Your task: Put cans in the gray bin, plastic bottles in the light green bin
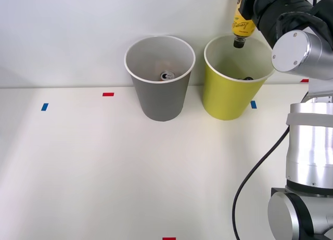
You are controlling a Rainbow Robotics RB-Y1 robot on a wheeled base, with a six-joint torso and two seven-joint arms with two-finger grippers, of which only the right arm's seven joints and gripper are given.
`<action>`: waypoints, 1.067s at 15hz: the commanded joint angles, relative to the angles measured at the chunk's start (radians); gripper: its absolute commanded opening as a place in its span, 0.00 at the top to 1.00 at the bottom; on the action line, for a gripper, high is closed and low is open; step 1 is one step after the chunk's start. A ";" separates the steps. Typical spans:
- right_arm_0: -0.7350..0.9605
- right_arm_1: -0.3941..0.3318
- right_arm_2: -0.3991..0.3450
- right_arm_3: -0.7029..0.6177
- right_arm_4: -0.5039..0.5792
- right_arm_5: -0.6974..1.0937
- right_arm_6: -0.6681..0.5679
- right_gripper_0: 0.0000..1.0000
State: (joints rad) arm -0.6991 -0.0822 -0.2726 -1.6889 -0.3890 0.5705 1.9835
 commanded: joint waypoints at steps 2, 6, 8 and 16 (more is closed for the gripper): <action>0.023 -0.034 0.023 0.000 -0.067 0.000 -0.003 0.00; 0.067 -0.068 0.056 -0.034 -0.131 0.000 0.005 0.00; 0.113 -0.091 0.081 -0.081 -0.175 0.000 0.005 0.00; 0.500 -0.160 0.147 -0.468 -0.395 -0.043 0.003 0.00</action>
State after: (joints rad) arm -0.2712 -0.2326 -0.1407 -2.0887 -0.7550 0.5557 1.9849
